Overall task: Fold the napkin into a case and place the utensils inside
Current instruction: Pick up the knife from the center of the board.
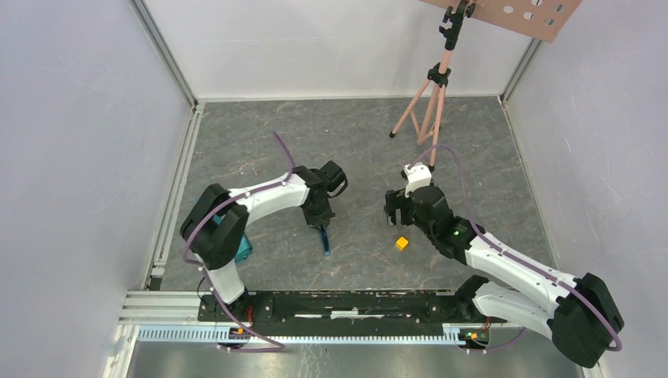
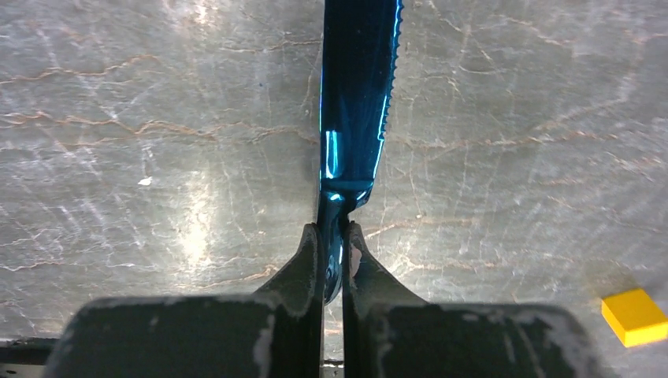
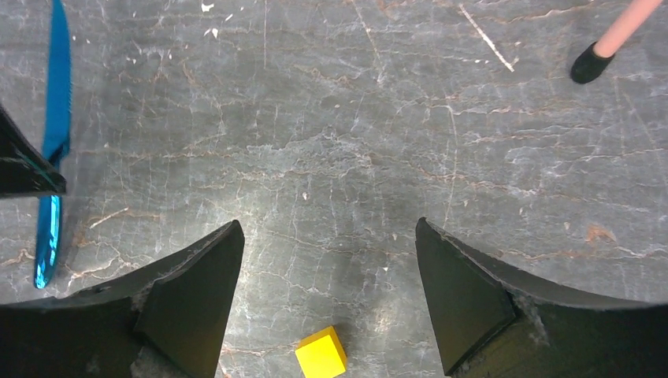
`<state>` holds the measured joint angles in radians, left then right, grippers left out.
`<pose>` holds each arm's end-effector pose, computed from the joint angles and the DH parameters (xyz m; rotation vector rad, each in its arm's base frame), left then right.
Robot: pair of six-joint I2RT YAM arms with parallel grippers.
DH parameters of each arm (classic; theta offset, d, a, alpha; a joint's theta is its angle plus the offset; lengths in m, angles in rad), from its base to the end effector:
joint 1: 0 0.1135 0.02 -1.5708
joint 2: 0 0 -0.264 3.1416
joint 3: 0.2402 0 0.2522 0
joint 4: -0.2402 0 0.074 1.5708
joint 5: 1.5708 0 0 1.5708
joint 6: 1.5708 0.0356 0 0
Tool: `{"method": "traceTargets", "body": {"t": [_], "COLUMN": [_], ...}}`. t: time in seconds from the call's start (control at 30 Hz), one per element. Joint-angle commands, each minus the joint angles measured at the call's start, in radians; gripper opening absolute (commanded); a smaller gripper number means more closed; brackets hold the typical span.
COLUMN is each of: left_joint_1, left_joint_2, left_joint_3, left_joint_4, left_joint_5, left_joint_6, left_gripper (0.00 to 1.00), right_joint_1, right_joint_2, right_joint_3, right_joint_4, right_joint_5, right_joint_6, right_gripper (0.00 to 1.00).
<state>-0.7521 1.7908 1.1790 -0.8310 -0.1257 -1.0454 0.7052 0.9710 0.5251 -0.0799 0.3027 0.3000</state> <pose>0.2415 -0.2198 0.1711 -0.4449 2.9300 -0.0325 0.1677 0.1289 0.2257 -0.2391 2.0703 0.2984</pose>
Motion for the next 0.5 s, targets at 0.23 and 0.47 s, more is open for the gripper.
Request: {"method": "traceTargets", "body": {"t": [0.23, 0.47], "left_joint_1": [-0.016, -0.014], "left_joint_2": [-0.283, -0.45], "left_joint_3": [-0.108, -0.075], "left_joint_4": [0.1, 0.025], "left_joint_5": [-0.08, -0.139], "left_joint_6": [0.07, 0.202], "left_gripper": [0.02, 0.02], "right_joint_1": [0.005, 0.028], "right_joint_2": [0.122, 0.317], "right_joint_3": [0.034, 0.113], "right_joint_4": [0.116, 0.208], "right_joint_5": [-0.153, -0.406], "right_joint_6": [-0.001, 0.035], "right_gripper": [0.87, 0.86]}}
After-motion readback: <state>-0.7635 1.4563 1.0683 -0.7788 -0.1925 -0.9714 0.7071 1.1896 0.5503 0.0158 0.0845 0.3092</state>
